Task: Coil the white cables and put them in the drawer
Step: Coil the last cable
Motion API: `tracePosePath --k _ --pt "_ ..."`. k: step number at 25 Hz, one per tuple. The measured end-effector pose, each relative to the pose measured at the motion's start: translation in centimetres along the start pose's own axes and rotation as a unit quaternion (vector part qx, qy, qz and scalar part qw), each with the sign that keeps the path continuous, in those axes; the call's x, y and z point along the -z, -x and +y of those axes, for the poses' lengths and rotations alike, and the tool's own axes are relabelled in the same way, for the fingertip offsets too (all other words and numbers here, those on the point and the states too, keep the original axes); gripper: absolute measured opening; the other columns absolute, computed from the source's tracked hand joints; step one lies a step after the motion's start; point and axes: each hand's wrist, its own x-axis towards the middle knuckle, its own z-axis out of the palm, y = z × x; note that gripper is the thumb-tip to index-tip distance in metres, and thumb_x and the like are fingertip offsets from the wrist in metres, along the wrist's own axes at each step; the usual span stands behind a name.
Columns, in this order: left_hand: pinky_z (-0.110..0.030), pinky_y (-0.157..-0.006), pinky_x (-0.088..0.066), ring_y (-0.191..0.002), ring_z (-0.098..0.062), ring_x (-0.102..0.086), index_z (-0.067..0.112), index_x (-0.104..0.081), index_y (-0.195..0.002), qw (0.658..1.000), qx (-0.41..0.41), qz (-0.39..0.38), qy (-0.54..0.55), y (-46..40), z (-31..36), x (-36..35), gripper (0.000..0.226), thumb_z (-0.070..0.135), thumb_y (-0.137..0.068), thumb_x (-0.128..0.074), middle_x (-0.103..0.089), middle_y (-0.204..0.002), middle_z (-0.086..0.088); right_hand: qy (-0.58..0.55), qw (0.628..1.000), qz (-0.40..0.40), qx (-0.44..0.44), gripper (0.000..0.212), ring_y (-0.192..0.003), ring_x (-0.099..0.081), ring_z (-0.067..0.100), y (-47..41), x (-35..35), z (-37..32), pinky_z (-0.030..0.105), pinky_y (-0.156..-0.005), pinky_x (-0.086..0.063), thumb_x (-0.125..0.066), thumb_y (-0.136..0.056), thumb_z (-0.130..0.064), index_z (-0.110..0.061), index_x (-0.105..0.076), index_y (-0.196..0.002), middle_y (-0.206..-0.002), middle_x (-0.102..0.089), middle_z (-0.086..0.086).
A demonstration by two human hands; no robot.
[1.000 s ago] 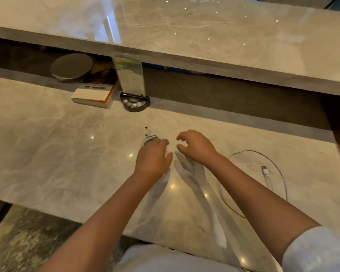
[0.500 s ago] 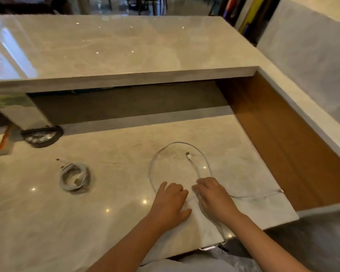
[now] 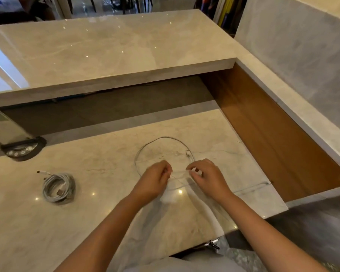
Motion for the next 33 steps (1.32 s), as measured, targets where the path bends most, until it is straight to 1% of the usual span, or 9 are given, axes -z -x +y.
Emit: tracePosePath --k 3,6,12,16,20,24,27,30,33 --pt "-0.016 -0.062 -0.046 -0.060 -0.002 -0.055 0.010 -0.059 -0.085 0.989 0.030 0.064 0.128 -1.6 3.1 4.4 0.014 0.006 -0.091 -0.047 -0.059 -0.070 0.000 -0.085 0.994 0.047 -0.053 0.011 -0.076 -0.053 0.001 -2.3 2.2 -1.3 0.006 -0.066 -0.039 -0.067 -0.083 -0.014 -0.020 -0.074 -0.090 -0.083 -0.062 -0.011" --pt "-0.014 -0.059 -0.050 -0.060 -0.005 -0.061 0.008 -0.064 -0.092 0.966 0.071 0.069 0.237 -2.0 4.6 7.7 0.014 0.007 -0.092 -0.050 -0.064 -0.074 -0.004 -0.219 0.970 0.026 -0.104 0.015 -0.069 -0.060 -0.001 -4.1 3.9 -3.1 0.011 -0.067 -0.046 -0.063 -0.085 -0.009 -0.020 -0.070 -0.078 -0.077 -0.068 -0.004" --pt "-0.016 -0.075 -0.052 -0.078 -0.005 -0.066 0.026 -0.069 -0.088 0.995 0.070 -0.048 0.046 -0.1 1.5 9.4 0.018 0.017 -0.092 -0.054 -0.070 -0.085 0.005 -0.381 0.903 0.071 -0.185 0.014 -0.055 -0.058 0.012 -6.4 7.3 -6.3 0.021 -0.053 -0.054 -0.053 -0.093 -0.013 -0.008 -0.064 -0.085 -0.072 -0.059 0.004" --pt "-0.011 -0.074 -0.050 -0.080 -0.001 -0.064 0.022 -0.070 -0.085 0.995 0.046 0.061 0.066 0.6 0.6 9.3 0.018 0.013 -0.091 -0.055 -0.071 -0.085 0.000 -0.281 0.925 0.142 -0.213 0.017 -0.051 -0.054 0.016 -6.6 7.8 -4.8 0.017 -0.040 -0.043 -0.054 -0.093 -0.018 -0.008 -0.067 -0.097 -0.080 -0.063 0.003" --pt "-0.015 -0.073 -0.052 -0.071 -0.008 -0.066 0.015 -0.072 -0.088 0.935 0.038 0.173 0.308 -0.4 3.6 9.4 0.019 0.010 -0.090 -0.054 -0.072 -0.072 0.002 -0.112 0.983 0.028 -0.146 0.025 -0.055 -0.054 0.016 -5.4 5.0 -4.5 0.021 -0.053 -0.044 -0.046 -0.094 -0.008 -0.011 -0.063 -0.113 -0.095 -0.061 0.005" --pt "-0.018 -0.072 -0.055 -0.078 -0.011 -0.069 0.020 -0.074 -0.088 0.929 0.009 0.177 0.325 -1.0 5.9 8.1 0.018 0.010 -0.088 -0.059 -0.076 -0.079 0.003 0.039 0.990 -0.131 -0.026 0.036 -0.083 -0.050 0.018 -4.4 3.9 -6.2 0.013 -0.065 -0.031 -0.048 -0.090 -0.006 -0.014 -0.057 -0.124 -0.109 -0.052 0.009" --pt "-0.014 -0.065 -0.049 -0.071 0.003 -0.065 0.019 -0.076 -0.086 0.971 -0.016 0.154 0.184 -1.2 5.5 6.0 0.014 0.014 -0.085 -0.063 -0.074 -0.081 0.007 0.093 0.968 -0.222 0.076 0.033 -0.093 -0.058 0.019 -3.6 4.6 -8.3 0.017 -0.072 -0.037 -0.048 -0.093 -0.009 -0.015 -0.060 -0.123 -0.109 -0.062 0.008" --pt "-0.019 -0.068 -0.051 -0.069 0.001 -0.064 0.021 -0.077 -0.084 0.990 0.014 0.058 0.130 -0.7 4.9 4.7 0.022 0.016 -0.090 -0.056 -0.073 -0.074 0.007 0.092 0.976 -0.144 0.137 0.024 -0.088 -0.063 0.019 -3.3 5.7 -9.2 0.027 -0.079 -0.048 -0.053 -0.091 -0.012 -0.013 -0.068 -0.110 -0.101 -0.070 0.005" --pt "-0.007 -0.066 -0.045 -0.073 0.003 -0.064 0.022 -0.075 -0.090 0.988 0.028 -0.013 0.150 -0.1 5.3 4.7 0.022 0.015 -0.090 -0.053 -0.073 -0.078 0.012 0.154 0.969 -0.043 0.187 0.011 -0.074 -0.063 0.022 -2.9 6.5 -8.6 0.035 -0.062 -0.052 -0.061 -0.086 -0.017 -0.015 -0.070 -0.091 -0.082 -0.070 0.003"
